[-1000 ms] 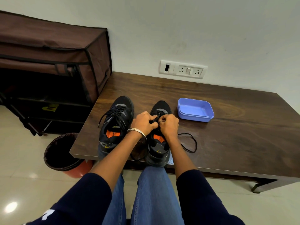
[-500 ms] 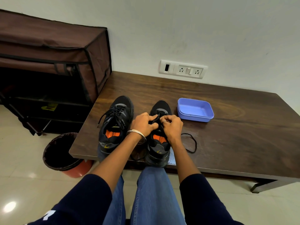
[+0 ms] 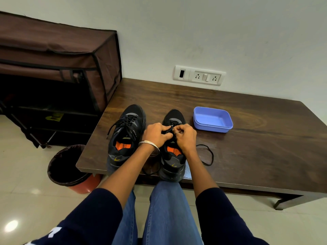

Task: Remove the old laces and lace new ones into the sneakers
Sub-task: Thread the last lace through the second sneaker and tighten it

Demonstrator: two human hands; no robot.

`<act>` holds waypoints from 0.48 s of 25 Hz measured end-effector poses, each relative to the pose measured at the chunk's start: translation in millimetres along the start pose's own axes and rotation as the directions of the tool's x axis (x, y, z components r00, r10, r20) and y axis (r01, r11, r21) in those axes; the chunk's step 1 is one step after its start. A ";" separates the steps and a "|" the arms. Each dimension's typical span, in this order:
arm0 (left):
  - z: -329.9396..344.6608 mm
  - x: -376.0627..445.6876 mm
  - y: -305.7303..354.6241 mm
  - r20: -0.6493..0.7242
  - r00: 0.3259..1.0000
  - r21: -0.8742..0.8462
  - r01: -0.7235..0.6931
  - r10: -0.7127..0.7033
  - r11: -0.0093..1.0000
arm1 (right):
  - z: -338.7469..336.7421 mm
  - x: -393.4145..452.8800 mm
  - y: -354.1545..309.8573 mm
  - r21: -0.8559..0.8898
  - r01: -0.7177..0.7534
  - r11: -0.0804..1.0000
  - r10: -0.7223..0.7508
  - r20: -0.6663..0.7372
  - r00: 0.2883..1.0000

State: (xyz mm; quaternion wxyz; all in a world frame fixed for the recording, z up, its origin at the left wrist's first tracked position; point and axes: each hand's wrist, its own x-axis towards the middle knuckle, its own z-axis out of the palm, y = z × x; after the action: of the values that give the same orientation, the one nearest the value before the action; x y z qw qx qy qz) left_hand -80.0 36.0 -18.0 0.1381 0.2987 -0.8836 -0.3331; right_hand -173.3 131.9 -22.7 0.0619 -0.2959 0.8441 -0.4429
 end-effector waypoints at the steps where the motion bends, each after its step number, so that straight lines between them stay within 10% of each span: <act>1: -1.6 -0.8 -0.5 0.009 1.000 -0.072 0.015 -0.014 0.997 | 0.9 0.2 0.9 0.003 -0.008 1.000 0.009 -0.006 1.000; 5: -0.5 7.9 -0.1 -0.011 0.984 -0.355 0.164 -0.179 0.920 | 5.4 -0.4 -1.5 -0.020 -0.020 1.000 0.020 -0.002 1.000; 12: 4.6 24.9 8.1 -0.141 0.978 -0.118 0.140 -0.156 0.983 | -5.5 -14.9 -0.2 -0.439 -0.079 0.895 0.104 0.032 0.994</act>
State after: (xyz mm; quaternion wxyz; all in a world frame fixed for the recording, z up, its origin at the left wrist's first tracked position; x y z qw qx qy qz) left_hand -105.1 27.7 -14.8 0.1945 0.3802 -0.8268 -0.3662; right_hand -163.1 143.9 -21.6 0.0375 -0.2741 0.9329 -0.2306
